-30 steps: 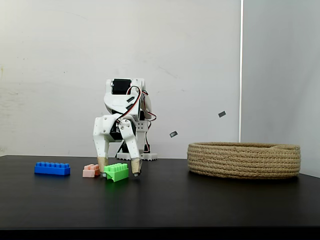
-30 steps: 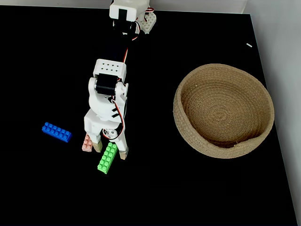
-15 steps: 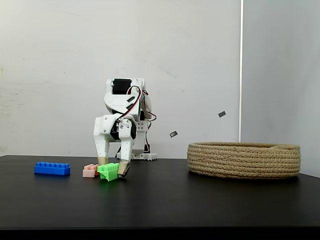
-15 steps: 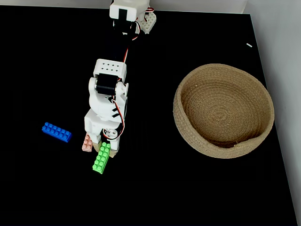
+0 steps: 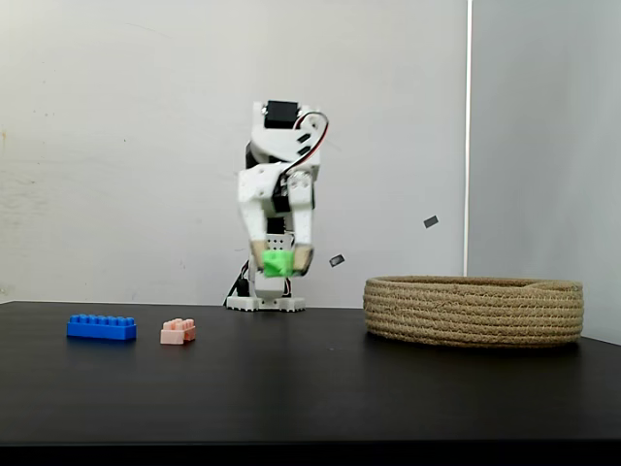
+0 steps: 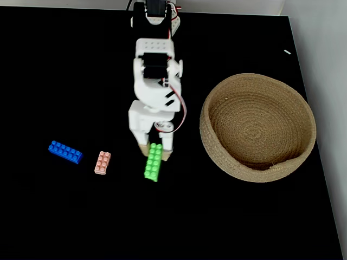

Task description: Place the lego blocks in the tray

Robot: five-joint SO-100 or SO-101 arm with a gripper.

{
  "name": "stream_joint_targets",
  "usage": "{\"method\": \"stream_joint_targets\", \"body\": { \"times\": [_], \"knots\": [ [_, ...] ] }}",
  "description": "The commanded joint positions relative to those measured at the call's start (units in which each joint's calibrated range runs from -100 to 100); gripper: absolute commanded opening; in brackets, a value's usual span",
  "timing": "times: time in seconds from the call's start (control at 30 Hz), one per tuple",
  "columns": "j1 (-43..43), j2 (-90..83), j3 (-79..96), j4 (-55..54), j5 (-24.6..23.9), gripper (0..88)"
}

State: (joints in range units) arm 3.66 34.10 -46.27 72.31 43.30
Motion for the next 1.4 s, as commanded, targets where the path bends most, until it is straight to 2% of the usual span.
{"method": "stream_joint_targets", "body": {
  "times": [0.0, 0.3, 0.5, 0.53, 0.63, 0.67, 0.73, 1.0, 1.17, 1.37],
  "knots": [
    [-8.36, -19.48, 6.55, -0.3, -0.93, 0.0],
    [-26.17, -34.96, 27.16, -1.63, -4.88, 0.0],
    [-30.95, -38.48, 34.46, -2.55, -5.37, 0.0],
    [-31.03, -38.57, 35.0, -2.63, -5.27, 2.3],
    [-30.54, -38.83, 37.01, -2.63, -5.08, 31.1],
    [-30.13, -38.83, 37.56, -2.63, -5.23, 35.4],
    [-29.14, -39.08, 38.47, -2.63, -5.27, 38.4],
    [-21.31, -43.21, 39.29, 1.37, -4.59, 38.5],
    [-7.7, -44.41, 40.38, 2.78, -1.22, 37.7],
    [8.95, -37.54, 39.75, 0.2, 4.44, 37.6]
  ]
}}
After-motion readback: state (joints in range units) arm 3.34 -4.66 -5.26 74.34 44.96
